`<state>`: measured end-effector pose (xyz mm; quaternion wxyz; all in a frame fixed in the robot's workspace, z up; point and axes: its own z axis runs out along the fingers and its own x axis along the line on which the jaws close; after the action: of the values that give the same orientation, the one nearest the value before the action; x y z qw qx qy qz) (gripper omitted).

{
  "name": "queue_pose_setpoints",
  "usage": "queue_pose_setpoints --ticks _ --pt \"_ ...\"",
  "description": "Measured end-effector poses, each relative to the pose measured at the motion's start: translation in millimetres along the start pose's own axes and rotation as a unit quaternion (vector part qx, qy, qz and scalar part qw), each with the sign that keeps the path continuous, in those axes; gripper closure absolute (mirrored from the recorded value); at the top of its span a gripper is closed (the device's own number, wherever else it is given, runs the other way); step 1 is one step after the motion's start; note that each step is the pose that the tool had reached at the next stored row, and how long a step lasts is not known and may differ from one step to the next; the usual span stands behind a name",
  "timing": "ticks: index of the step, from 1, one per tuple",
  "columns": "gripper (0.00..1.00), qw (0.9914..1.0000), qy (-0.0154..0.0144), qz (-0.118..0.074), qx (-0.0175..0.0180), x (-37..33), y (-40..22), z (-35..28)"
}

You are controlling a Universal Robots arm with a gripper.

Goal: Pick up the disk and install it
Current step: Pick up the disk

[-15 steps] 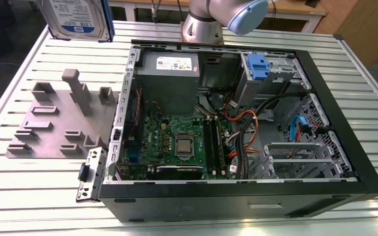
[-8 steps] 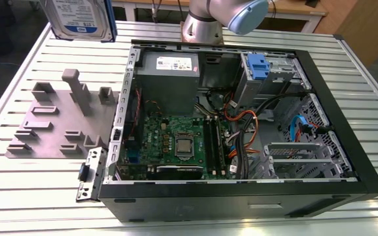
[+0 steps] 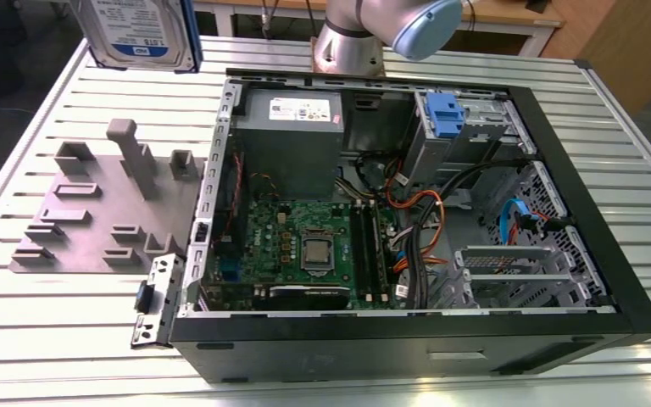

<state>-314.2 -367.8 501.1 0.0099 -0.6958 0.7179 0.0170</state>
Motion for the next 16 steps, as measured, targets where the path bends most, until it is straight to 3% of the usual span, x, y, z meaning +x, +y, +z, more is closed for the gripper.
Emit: queue_pose_setpoints --ticks 16 --pt "0.63 1.0 0.0 0.0 0.0 -0.5 -15.6 0.1"
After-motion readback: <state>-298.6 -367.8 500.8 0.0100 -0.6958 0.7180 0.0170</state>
